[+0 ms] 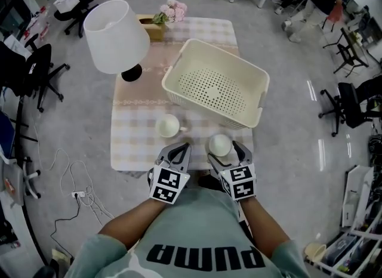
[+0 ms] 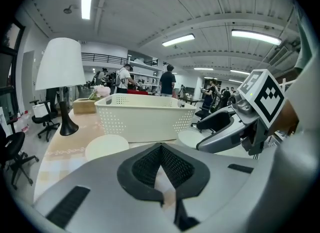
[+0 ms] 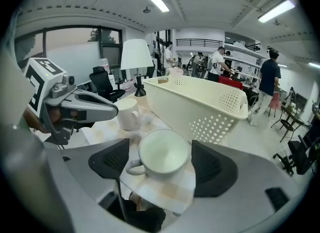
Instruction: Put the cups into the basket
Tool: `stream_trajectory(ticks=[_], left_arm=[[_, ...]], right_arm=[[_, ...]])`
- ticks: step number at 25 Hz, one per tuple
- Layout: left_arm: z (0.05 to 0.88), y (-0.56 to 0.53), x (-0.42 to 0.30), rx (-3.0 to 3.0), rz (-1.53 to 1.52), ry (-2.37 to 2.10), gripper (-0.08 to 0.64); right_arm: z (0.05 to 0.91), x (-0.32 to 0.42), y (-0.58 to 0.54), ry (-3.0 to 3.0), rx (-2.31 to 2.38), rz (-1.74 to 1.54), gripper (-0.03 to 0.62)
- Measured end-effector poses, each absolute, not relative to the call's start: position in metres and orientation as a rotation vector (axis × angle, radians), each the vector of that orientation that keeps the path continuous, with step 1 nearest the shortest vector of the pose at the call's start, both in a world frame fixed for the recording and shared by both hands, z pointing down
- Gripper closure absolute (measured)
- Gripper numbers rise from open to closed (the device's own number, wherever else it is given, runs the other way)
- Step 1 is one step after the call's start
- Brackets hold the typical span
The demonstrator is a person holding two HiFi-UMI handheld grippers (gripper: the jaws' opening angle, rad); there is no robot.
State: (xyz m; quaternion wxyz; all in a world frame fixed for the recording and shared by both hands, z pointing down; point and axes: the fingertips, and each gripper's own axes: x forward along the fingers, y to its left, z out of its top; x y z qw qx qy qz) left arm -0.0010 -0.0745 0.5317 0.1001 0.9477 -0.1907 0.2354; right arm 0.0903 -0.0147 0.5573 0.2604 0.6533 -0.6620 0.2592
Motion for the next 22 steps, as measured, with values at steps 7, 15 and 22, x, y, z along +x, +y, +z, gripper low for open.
stream_trajectory(ticks=[7, 15, 22], left_arm=[[0.542, -0.076, 0.008, 2.789, 0.732, -0.593, 0.56], [0.548, -0.079, 0.013, 2.777, 0.753, -0.633, 0.56], [0.548, -0.085, 0.015, 2.771, 0.745, -0.658, 0.559]], right_arm=[[0.574, 0.092, -0.027, -1.789, 1.711, 0.735, 0.207], [0.596, 0.096, -0.034, -1.759, 1.644, 0.791, 0.202], [0.597, 0.095, -0.037, -1.767, 1.63, 0.812, 0.202]])
